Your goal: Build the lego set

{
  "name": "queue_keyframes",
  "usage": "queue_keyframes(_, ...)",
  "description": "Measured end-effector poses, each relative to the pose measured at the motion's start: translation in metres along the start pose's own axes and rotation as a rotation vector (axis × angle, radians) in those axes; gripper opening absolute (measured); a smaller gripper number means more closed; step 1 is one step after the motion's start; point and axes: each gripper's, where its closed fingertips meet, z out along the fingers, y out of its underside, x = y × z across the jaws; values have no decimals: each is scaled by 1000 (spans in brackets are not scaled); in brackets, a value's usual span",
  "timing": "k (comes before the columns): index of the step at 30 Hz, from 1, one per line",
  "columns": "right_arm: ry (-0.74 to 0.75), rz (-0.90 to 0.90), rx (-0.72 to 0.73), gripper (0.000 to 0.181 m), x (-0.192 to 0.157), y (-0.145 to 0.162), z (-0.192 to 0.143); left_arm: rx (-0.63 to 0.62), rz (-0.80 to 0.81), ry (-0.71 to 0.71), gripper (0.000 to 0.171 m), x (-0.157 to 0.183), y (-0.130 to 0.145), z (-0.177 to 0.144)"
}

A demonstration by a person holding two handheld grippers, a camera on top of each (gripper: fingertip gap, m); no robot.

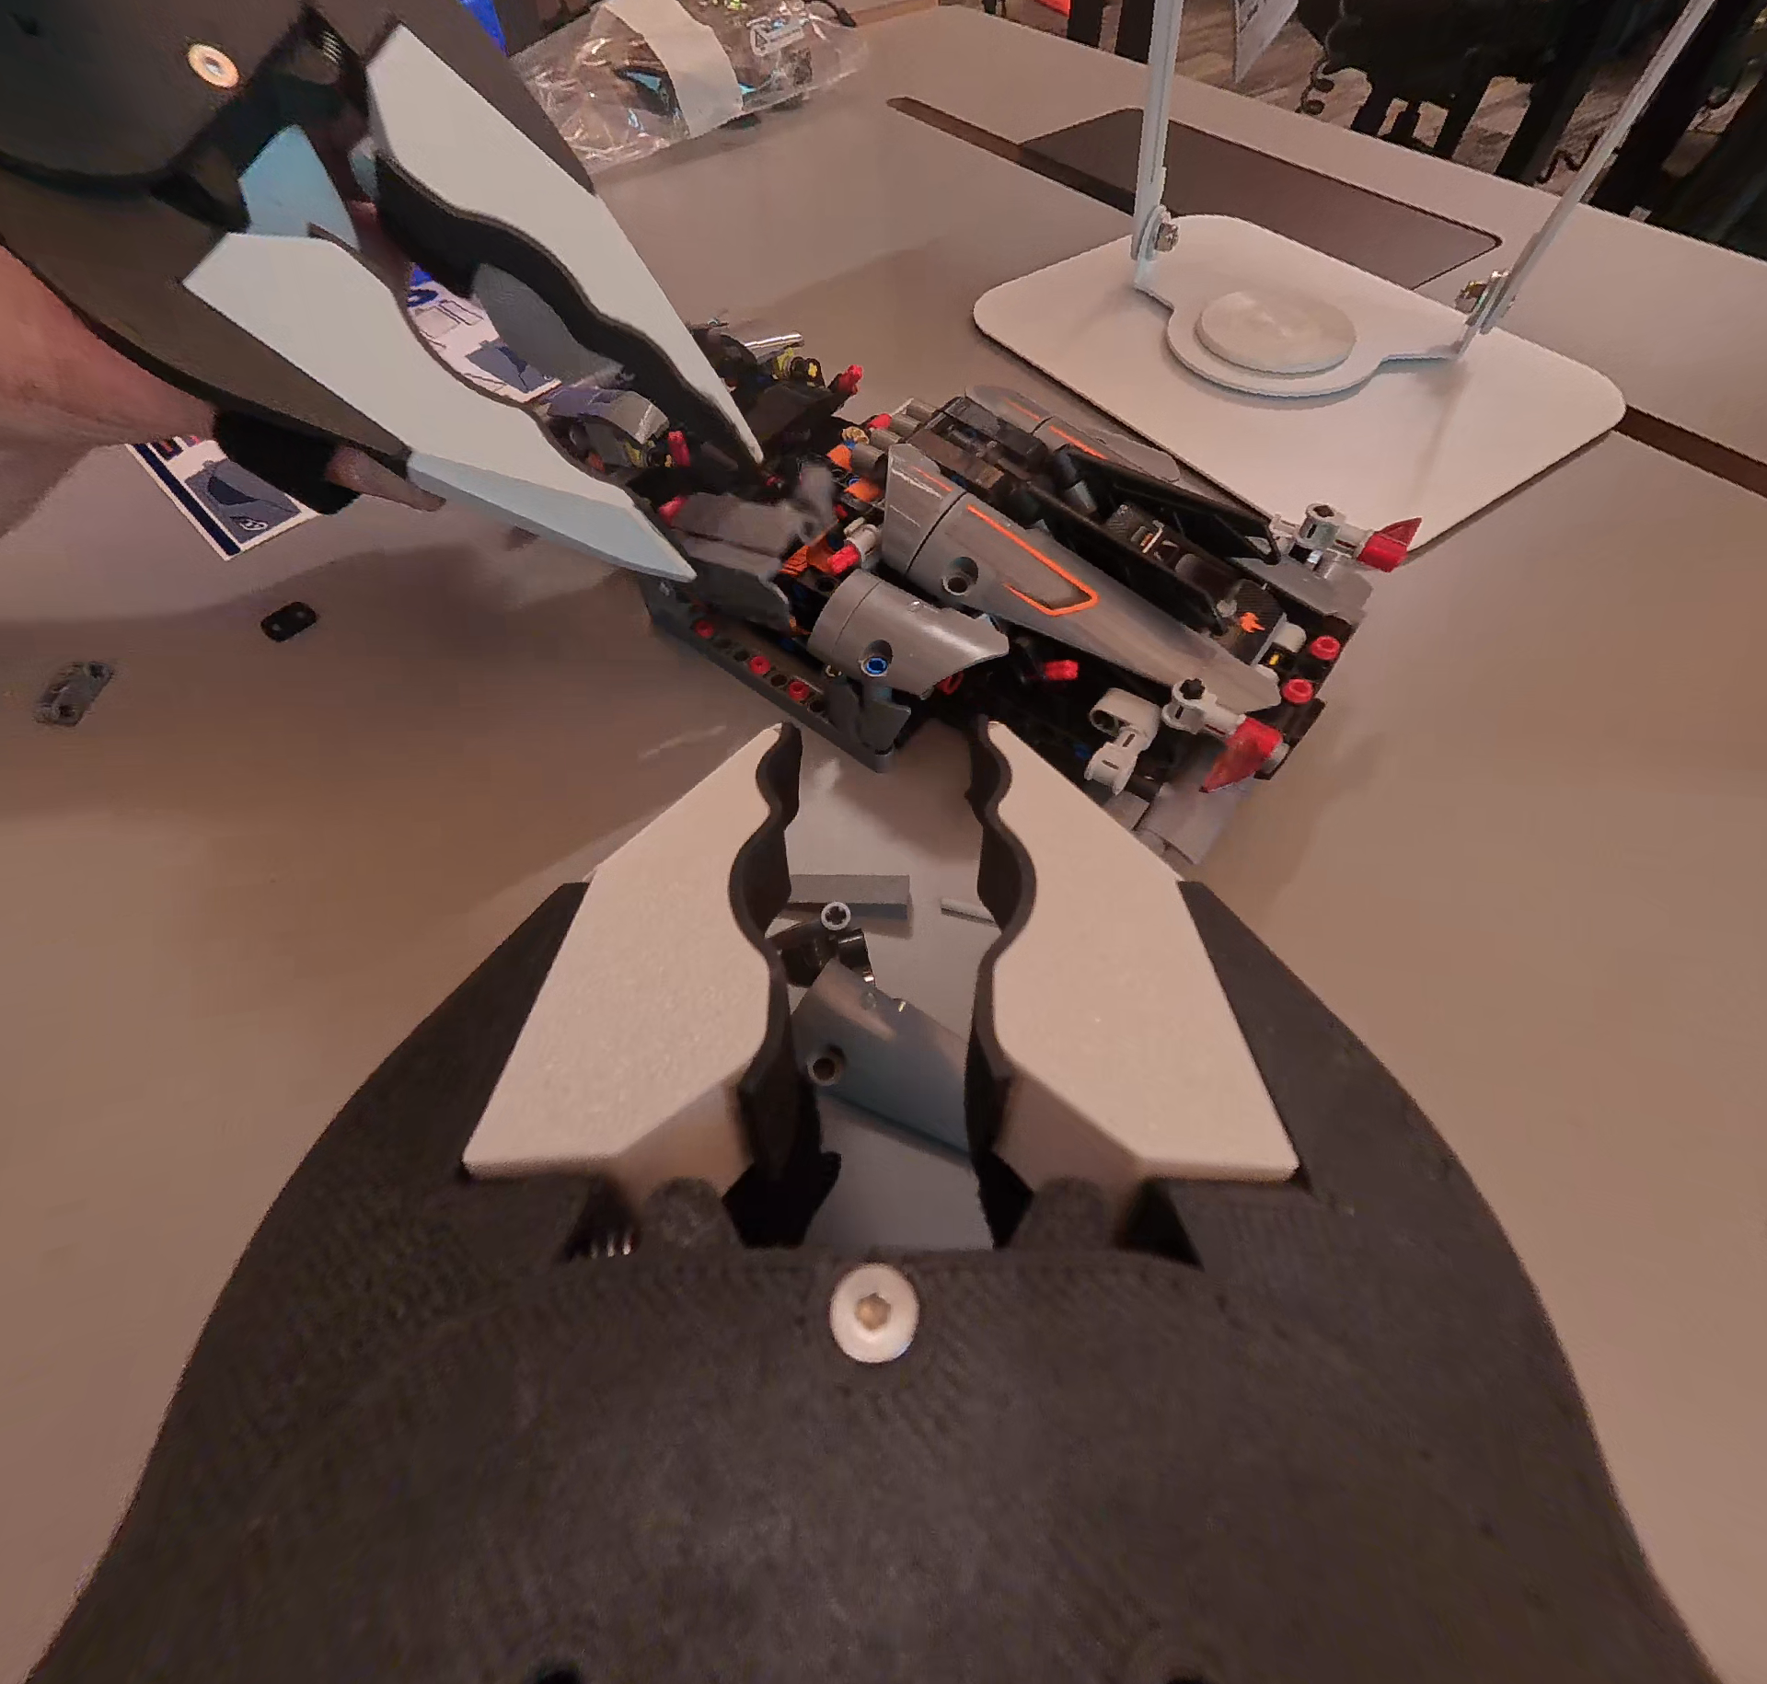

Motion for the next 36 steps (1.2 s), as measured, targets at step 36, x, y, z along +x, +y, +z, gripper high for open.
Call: queue_keyframes(36,3,-10,5,33,0,-2,-2,-203,333,-155,27,7,5,23)
